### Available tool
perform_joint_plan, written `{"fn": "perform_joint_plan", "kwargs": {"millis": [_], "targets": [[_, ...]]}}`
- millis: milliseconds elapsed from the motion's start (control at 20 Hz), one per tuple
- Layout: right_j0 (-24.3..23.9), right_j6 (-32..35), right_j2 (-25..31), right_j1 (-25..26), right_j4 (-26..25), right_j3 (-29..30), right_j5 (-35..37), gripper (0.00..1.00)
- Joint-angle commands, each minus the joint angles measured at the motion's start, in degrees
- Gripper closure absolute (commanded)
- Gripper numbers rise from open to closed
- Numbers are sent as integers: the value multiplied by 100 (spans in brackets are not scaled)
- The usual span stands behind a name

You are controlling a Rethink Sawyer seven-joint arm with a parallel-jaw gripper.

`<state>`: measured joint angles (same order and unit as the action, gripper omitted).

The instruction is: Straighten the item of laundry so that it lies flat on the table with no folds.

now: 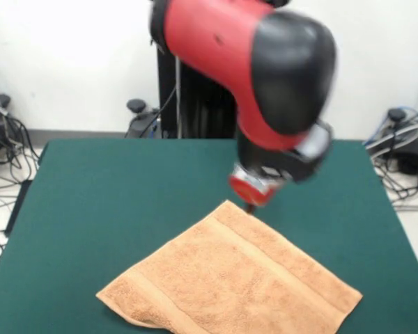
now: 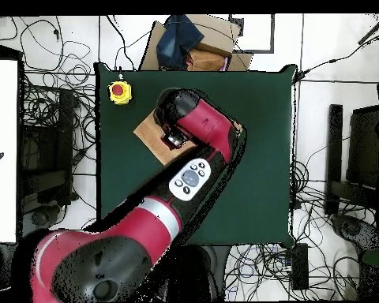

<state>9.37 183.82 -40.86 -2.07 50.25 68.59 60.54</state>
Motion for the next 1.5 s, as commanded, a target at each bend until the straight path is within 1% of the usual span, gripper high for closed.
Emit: {"fn": "perform_joint_plan", "kwargs": {"millis": [50,200,350,450,600,700,750,800,1000,1100,1150,1200,1300,1450,1500], "targets": [[-271,-2775,1116,-1237,-877,2939,-1760,0],[-637,-3330,1530,-1714,-1073,3842,-2788,0],[-1233,-3659,2230,-2178,-1345,4820,-4106,0],[-1614,-3561,2631,-2438,-1699,5431,-4898,0],[-2233,-3242,3141,-2705,-2325,6211,-5791,0],[-2505,-2953,3210,-2770,-2791,6459,-6097,0],[-2798,-2862,3356,-2793,-3074,6578,-6320,0],[-2918,-2771,3349,-2848,-3295,6639,-6379,0],[-3043,-2573,3129,-3191,-3827,6750,-6100,0],[-2842,-2573,2894,-3271,-3936,6637,-5828,0],[-2787,-2537,2861,-3315,-3963,6574,-5712,0],[-2439,-2501,2606,-3317,-3869,6347,-5464,0],[-2283,-2380,2614,-3335,-3783,6033,-5232,0],[-2556,-2592,2793,-3529,-3915,5675,-4831,0],[-2757,-2737,2918,-3693,-4001,5646,-4645,0]]}}
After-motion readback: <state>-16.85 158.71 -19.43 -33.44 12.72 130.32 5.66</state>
